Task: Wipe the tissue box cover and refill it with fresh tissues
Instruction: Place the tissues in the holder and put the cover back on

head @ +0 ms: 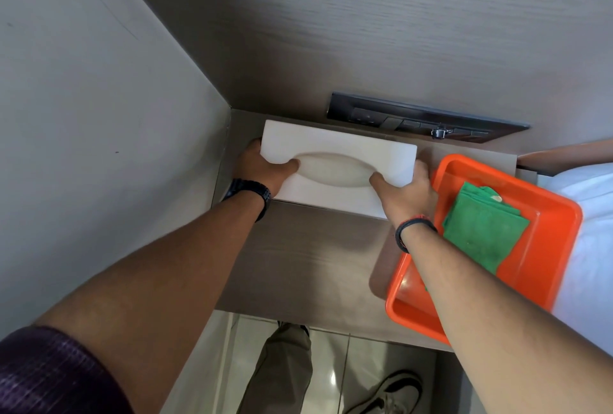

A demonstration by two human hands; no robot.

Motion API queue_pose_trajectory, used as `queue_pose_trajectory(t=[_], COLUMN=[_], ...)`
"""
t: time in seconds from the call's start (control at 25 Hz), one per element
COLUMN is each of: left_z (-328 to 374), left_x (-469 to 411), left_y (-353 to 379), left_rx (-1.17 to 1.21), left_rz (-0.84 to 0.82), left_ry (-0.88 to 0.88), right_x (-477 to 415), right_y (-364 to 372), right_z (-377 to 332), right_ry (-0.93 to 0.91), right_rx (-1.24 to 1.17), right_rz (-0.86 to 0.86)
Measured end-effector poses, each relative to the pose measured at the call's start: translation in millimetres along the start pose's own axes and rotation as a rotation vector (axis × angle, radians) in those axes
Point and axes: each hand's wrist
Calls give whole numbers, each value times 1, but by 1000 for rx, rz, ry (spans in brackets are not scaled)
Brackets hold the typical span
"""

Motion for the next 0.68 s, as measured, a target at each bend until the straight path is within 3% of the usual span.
queue_pose_trajectory(t=[0.4, 0.68], left_z=[0, -6], left_x=[-13, -6], left_y=[-7, 4], left_rx=[-53, 18], left_rz=[-78, -23], left_ry=[-58, -25], right_x=[2, 6], right_y=[-1, 2], right_z=[1, 5], right_ry=[-14, -54], right_rx=[-21, 8], right_rz=[24, 26])
Point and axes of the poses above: each hand's wrist, its own x-axis away from the middle knuckle, its own y-axis out of the palm, z = x × y, and after that the axes turned 11 degrees about -x, right-handed
